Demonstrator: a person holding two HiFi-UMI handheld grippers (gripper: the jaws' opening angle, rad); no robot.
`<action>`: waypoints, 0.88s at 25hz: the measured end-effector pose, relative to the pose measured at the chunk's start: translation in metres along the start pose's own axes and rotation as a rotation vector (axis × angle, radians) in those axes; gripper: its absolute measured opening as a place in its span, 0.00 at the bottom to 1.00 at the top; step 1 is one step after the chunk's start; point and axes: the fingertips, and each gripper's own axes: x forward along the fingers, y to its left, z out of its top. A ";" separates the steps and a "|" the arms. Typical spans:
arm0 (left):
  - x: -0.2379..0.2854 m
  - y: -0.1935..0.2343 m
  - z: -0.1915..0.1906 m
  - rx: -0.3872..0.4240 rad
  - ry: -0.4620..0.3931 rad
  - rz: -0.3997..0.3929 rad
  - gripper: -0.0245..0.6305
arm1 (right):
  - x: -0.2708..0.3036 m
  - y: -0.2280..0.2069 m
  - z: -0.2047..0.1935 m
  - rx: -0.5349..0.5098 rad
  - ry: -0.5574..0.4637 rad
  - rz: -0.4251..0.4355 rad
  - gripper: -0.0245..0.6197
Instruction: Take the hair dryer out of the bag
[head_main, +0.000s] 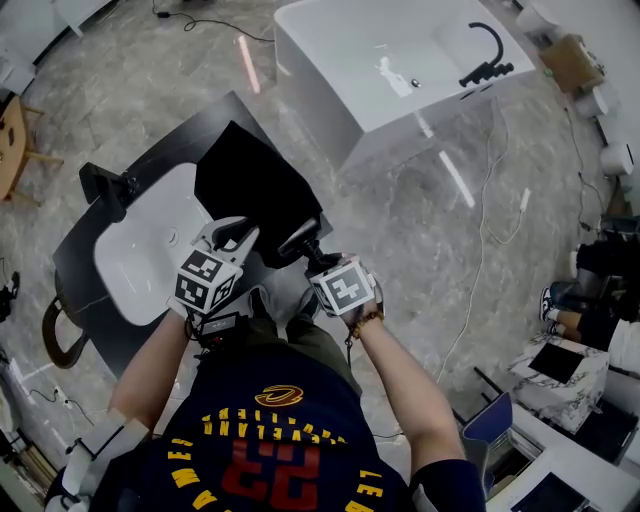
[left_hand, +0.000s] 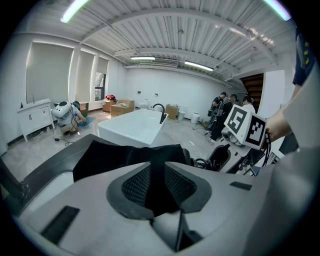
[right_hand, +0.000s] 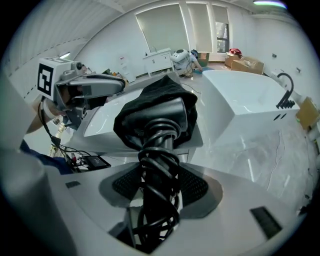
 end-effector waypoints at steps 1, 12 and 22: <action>0.000 0.000 -0.001 -0.006 -0.001 -0.001 0.14 | -0.003 0.000 -0.006 0.016 -0.009 0.010 0.39; -0.030 0.024 -0.018 -0.157 -0.034 0.051 0.14 | -0.083 -0.006 -0.033 0.127 -0.153 0.024 0.39; -0.061 0.006 -0.036 -0.198 -0.046 0.068 0.14 | -0.054 -0.004 0.110 0.042 -0.275 0.061 0.39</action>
